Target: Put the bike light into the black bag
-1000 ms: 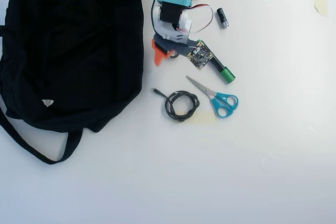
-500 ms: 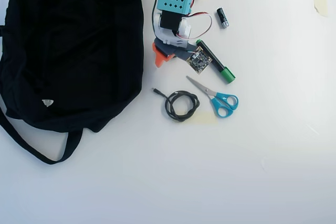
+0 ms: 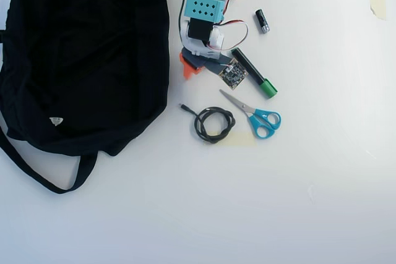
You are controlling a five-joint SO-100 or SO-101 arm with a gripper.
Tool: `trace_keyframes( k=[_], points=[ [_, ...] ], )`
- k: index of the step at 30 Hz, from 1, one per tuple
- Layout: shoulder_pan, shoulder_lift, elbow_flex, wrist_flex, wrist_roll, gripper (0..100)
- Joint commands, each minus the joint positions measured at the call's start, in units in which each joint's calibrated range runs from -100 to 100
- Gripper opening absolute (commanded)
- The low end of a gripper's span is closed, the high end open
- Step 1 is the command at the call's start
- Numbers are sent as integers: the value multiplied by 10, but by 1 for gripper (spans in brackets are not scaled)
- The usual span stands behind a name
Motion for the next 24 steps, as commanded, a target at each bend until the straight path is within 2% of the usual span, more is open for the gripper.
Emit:
trace_keyframes(
  k=[1, 11, 16, 24],
  points=[
    [-5, 1, -8, -4, -1, 15],
    [-5, 1, -8, -4, -1, 10],
    [-5, 1, -8, -4, -1, 4],
    [-5, 0, -9, -6, -1, 2]
  ],
)
